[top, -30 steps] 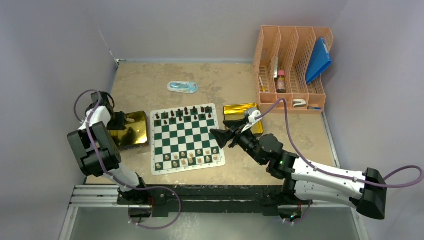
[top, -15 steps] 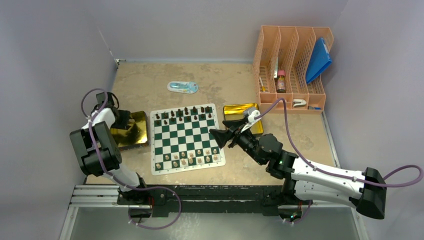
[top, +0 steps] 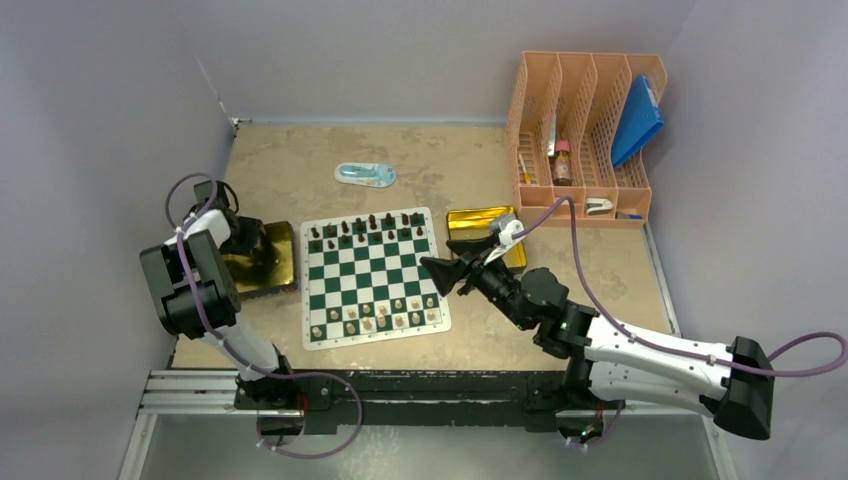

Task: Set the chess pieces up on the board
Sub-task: Pick up the chess piece from the storage box.

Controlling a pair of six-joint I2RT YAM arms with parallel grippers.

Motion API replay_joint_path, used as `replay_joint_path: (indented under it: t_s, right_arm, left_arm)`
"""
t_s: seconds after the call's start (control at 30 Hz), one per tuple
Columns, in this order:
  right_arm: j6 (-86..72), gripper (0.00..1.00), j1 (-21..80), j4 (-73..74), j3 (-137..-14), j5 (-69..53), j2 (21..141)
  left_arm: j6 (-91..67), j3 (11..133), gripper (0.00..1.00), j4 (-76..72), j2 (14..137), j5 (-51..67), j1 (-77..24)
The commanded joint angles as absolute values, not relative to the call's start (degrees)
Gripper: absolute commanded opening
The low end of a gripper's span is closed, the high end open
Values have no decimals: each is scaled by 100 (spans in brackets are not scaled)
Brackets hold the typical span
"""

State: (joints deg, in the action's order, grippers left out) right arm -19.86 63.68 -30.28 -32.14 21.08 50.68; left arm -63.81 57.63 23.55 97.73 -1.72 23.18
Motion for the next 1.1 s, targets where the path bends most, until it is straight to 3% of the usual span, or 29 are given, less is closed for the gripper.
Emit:
replay_joint_path:
  t_s: [0.0, 0.37, 0.6, 0.8, 1.07]
  right_arm:
    - [-1983, 71, 6338, -3288, -3444, 2153, 4941]
    - [-2046, 71, 6346, -3396, -3480, 2035, 5101]
    - [-2096, 71, 6346, -3492, -3462, 1979, 5093]
    - [-2072, 71, 6347, -3556, -3511, 1977, 5080]
    - [-2055, 71, 6345, -3604, -3482, 1870, 5008]
  left_arm:
    - [-6255, 5883, 41, 2296, 9927, -248, 2295]
    - [-5450, 5944, 39, 2739, 9341, -201, 2185]
    - [-3591, 5358, 39, 1961, 8614, -743, 2192]
    - [-2125, 5416, 35, 1321, 8519, 358, 2327]
    - [-1355, 5764, 34, 1376, 8839, 484, 2329]
